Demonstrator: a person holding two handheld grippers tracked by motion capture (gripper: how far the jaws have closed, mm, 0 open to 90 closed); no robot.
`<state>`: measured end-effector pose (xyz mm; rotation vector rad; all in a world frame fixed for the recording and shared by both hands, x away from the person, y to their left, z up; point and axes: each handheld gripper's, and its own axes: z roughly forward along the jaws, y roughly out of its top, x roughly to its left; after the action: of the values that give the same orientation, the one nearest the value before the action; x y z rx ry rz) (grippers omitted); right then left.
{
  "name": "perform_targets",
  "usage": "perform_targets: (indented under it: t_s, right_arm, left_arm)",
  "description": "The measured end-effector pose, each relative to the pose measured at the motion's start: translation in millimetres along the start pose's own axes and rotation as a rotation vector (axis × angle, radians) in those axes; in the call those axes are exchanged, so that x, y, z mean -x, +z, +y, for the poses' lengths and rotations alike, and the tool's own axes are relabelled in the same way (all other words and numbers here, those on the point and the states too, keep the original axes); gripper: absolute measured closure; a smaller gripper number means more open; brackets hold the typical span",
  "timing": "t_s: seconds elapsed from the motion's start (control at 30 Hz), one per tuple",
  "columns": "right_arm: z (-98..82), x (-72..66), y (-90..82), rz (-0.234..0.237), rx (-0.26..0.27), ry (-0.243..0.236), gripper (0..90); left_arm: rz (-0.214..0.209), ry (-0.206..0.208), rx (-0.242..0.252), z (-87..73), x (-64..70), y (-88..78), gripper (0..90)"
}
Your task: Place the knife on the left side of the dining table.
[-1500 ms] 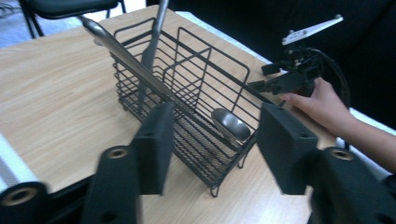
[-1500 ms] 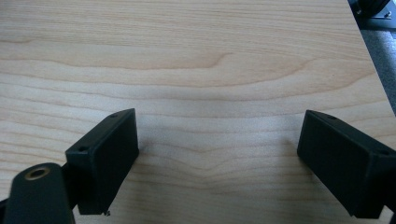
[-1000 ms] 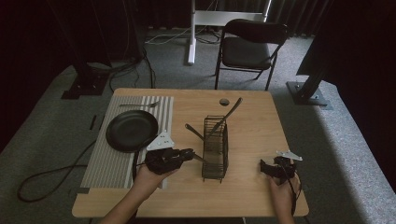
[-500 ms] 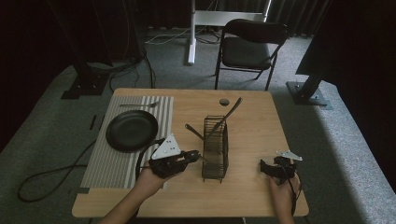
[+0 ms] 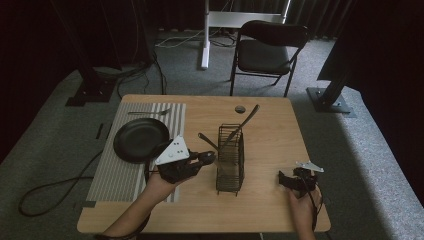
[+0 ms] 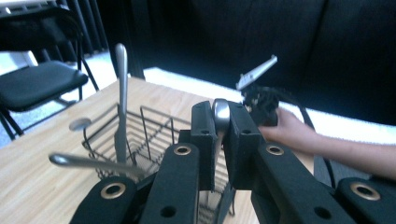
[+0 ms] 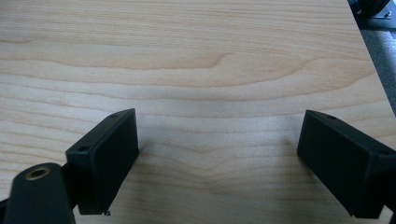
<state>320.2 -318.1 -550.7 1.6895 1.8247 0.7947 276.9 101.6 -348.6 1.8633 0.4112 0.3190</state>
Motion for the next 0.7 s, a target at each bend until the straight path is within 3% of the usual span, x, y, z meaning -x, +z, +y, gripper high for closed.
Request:
perform_targets:
  t_s: [0.13, 0.4, 0.57, 0.7]
  right_arm:
    - [0.0, 0.0, 0.0, 0.0, 0.0, 0.0, 11.6]
    - [0.0, 0.0, 0.0, 0.0, 0.0, 0.0, 11.7]
    - [0.0, 0.0, 0.0, 0.0, 0.0, 0.0, 11.6]
    - [0.0, 0.0, 0.0, 0.0, 0.0, 0.0, 11.6]
  left_arm:
    - [-0.015, 0.009, 0.052, 7.5, -0.8, 0.9, 84.0]
    - [-0.063, -0.015, 0.108, 25.2, -3.7, 2.9, 84.0]
    - [-0.073, -0.027, 0.147, 34.3, -2.3, -2.0, 84.0]
    - [-0.073, -0.012, 0.177, 45.7, 1.8, -12.9, 84.0]
